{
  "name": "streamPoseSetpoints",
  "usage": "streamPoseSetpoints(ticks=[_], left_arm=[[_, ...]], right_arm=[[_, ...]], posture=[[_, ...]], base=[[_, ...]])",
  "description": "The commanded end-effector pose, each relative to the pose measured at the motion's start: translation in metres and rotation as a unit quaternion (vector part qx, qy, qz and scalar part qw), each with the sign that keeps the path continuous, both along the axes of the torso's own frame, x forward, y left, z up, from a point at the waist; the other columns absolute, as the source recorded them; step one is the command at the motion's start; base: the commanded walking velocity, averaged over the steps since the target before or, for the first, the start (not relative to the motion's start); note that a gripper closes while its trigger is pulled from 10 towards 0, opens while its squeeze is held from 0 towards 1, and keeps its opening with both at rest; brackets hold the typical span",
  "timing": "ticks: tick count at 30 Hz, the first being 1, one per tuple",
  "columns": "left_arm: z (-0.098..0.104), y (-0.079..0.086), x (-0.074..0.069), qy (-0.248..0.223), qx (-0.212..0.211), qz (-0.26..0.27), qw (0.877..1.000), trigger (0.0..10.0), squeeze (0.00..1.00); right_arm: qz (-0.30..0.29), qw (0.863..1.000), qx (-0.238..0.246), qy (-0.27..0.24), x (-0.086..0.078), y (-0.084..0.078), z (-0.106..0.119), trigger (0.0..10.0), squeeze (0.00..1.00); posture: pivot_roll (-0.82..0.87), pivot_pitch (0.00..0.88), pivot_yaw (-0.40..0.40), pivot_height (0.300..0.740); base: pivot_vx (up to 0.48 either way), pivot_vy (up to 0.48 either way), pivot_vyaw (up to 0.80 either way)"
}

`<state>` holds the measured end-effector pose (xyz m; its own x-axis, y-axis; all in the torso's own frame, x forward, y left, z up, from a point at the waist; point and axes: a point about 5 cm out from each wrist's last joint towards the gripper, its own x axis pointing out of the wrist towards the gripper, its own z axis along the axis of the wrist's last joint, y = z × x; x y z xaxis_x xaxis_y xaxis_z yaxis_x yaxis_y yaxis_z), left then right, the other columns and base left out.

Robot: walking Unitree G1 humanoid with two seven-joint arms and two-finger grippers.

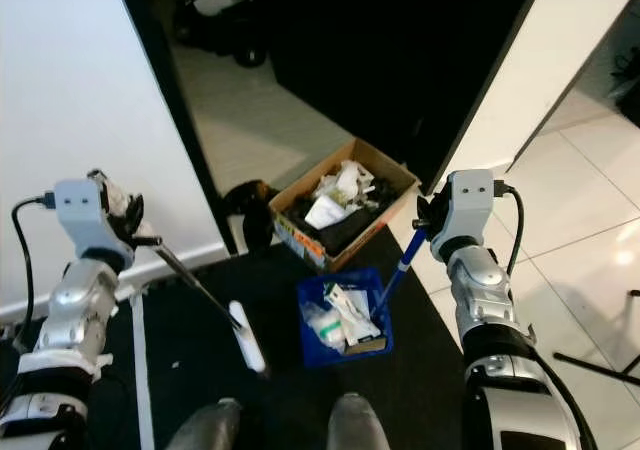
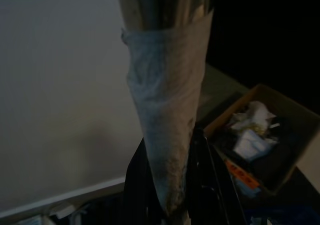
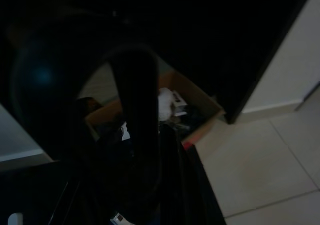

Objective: Sweep floor

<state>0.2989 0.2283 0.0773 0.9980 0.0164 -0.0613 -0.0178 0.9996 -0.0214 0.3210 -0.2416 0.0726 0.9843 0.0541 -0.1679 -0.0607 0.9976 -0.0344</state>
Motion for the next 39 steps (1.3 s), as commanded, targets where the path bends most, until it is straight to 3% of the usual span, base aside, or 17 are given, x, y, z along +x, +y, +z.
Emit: streamPoseSetpoints(ticks=[1,14,25,30,39], left_arm=[[0.002,0.002,0.001,0.0,0.002,0.0,1.0,10.0,0.0],[0.002,-0.001,0.001,-0.005,0.004,-0.011,1.0,10.0,0.0],[0.0,-0.009,0.001,-0.004,0.003,-0.022,1.0,10.0,0.0],[-0.002,-0.015,-0.001,-0.006,0.031,-0.044,0.999,10.0,0.0],[-0.002,-0.015,-0.003,-0.015,0.047,-0.047,0.998,10.0,0.0]], right_arm=[[-0.009,1.0,0.004,-0.012,0.003,-0.002,0.006,10.0,0.0],[-0.024,1.0,0.009,-0.009,0.001,-0.008,0.005,10.0,0.0],[-0.028,0.999,0.017,-0.004,-0.002,-0.006,0.0,10.0,0.0],[-0.027,0.999,0.022,0.004,-0.01,-0.006,-0.009,10.0,0.0],[-0.045,0.999,0.02,-0.01,-0.009,-0.017,-0.002,10.0,0.0]], posture=[[0.0,0.013,-0.006,0.74],[0.0,0.016,-0.005,0.74],[0.01,0.015,-0.006,0.74],[0.0,0.014,-0.005,0.74],[0.0,0.014,-0.006,0.74]], base=[[0.0,0.0,0.0],[0.0,0.0,0.0],[0.0,0.0,-0.69],[0.0,0.0,0.0],[0.0,0.0,0.0]])
